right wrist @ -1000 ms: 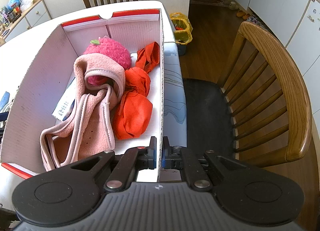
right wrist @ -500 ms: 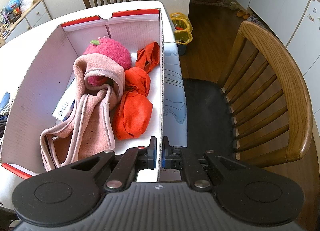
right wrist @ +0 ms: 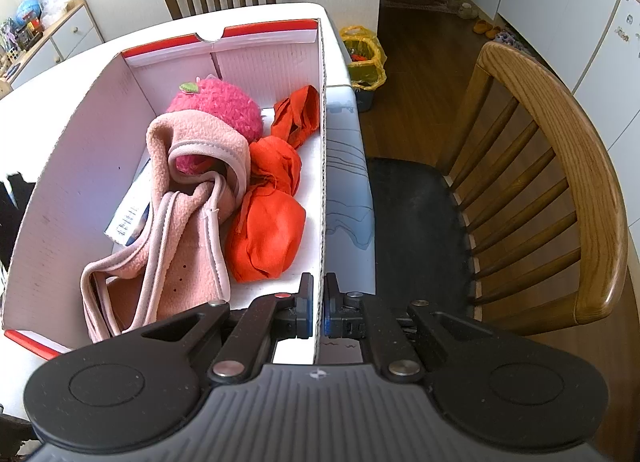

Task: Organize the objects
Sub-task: 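Close the left gripper on the black glove and lift it, then carry the black glove into the box and open the left gripper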

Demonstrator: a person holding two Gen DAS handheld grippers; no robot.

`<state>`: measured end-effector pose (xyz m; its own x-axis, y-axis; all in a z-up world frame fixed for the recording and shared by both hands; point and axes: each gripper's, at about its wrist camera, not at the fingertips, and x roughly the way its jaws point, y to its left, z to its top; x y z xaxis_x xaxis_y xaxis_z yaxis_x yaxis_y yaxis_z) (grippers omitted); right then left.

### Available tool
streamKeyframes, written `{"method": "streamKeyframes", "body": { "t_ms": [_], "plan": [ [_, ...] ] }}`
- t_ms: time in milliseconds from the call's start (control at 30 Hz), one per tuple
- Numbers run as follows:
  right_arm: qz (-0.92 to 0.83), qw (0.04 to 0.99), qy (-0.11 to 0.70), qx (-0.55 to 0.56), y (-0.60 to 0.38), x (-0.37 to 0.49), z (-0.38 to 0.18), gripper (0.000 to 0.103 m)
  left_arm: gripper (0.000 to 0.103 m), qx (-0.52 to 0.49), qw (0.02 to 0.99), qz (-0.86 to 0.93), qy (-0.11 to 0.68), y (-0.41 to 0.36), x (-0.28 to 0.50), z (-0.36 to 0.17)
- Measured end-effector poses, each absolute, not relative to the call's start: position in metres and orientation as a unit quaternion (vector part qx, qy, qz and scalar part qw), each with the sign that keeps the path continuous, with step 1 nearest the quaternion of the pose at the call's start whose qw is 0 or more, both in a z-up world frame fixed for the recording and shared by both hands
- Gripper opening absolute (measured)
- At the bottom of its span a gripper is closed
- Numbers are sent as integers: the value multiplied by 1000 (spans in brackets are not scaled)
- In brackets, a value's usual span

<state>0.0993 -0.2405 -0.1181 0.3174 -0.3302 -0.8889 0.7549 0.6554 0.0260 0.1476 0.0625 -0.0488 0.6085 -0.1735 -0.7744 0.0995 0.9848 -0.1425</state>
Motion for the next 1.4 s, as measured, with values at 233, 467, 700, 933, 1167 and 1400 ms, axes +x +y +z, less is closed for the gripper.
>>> {"method": "streamKeyframes", "body": {
  "t_ms": [233, 467, 700, 933, 1167, 1400],
  "plan": [
    [-350, 779, 468, 227, -241, 99, -118, 4, 1, -33, 914, -116, 388, 53, 146, -6],
    [-352, 779, 467, 228, -241, 100, -118, 4, 1, -29, 927, -149, 343, 38, 149, 34],
    [-355, 778, 465, 230, -241, 101, -118, 4, 1, -37, 930, -182, 317, 14, 154, 54],
    [-356, 778, 462, 233, -241, 101, -117, 4, 1, -39, 914, -233, 331, -20, 164, 50],
    [-357, 778, 461, 235, -241, 101, -118, 4, 1, -18, 889, -284, 357, -58, 168, 30],
    [-376, 769, 453, 248, -241, 100, -118, 4, 1, 2, 861, -338, 381, -88, 166, 7]
  ]
}}
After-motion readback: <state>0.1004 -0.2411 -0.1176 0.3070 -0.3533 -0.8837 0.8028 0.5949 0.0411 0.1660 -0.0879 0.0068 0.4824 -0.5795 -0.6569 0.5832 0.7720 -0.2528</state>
